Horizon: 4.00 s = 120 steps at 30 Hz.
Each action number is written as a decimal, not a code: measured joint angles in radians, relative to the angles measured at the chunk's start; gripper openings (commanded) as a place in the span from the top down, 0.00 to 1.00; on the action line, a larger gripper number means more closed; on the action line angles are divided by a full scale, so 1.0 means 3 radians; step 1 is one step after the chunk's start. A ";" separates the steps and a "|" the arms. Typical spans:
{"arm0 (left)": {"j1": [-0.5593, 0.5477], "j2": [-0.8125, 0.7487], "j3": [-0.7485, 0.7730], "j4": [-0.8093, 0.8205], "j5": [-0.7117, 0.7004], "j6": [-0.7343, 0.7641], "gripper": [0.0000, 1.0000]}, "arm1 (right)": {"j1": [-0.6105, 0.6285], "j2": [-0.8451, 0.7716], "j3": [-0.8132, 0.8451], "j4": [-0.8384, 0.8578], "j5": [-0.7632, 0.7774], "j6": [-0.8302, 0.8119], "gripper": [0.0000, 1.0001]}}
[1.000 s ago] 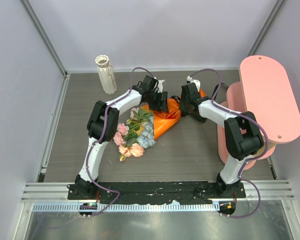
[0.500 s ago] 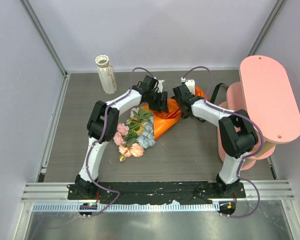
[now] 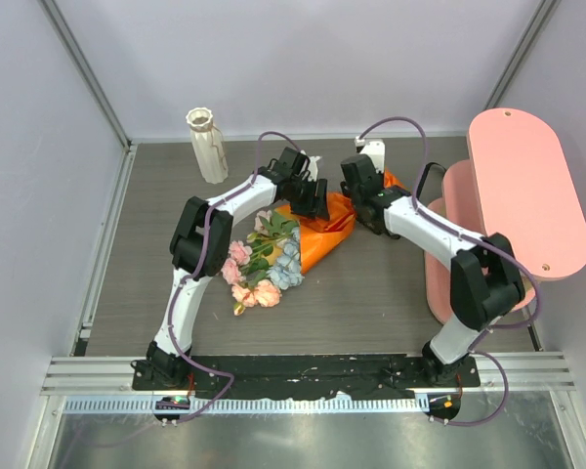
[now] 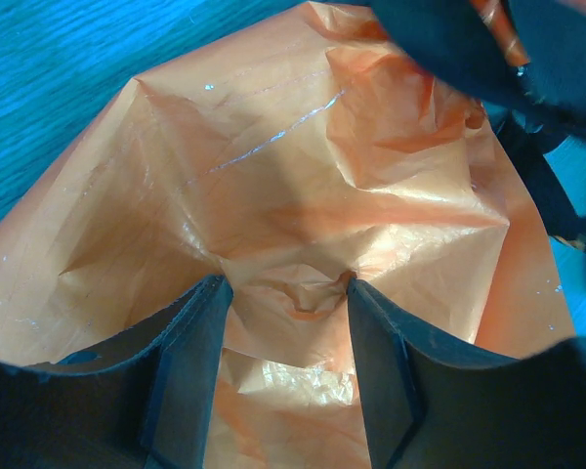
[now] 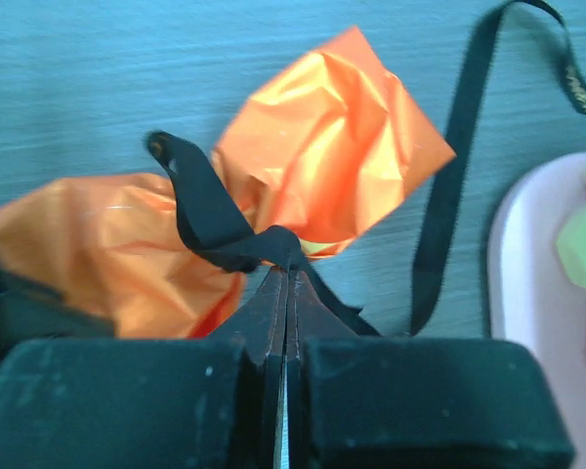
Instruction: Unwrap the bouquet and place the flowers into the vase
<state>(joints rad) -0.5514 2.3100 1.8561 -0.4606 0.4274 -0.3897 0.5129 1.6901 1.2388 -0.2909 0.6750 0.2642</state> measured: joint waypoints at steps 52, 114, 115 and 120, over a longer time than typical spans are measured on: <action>-0.0309 -0.0018 0.0445 -0.0426 0.0015 0.0019 0.59 | -0.0584 -0.0449 0.0159 -0.0660 -0.1539 0.0149 0.77; -0.0189 0.0045 0.0334 -0.0374 -0.0080 0.0104 0.68 | -0.0519 0.0796 0.0069 0.0591 -0.1634 -0.0553 0.73; -0.0189 0.0047 0.0333 -0.0373 -0.0083 0.0104 0.68 | -0.0514 0.0806 0.0069 0.0601 -0.1614 -0.0556 0.76; -0.0186 0.0052 0.0331 -0.0367 -0.0080 0.0104 0.68 | -0.0496 0.0814 0.0069 0.0614 -0.1522 -0.0558 0.89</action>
<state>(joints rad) -0.6071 2.3257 1.9553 -0.5709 0.4034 -0.3584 0.3641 1.9343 1.2594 -0.1066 0.2184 0.0967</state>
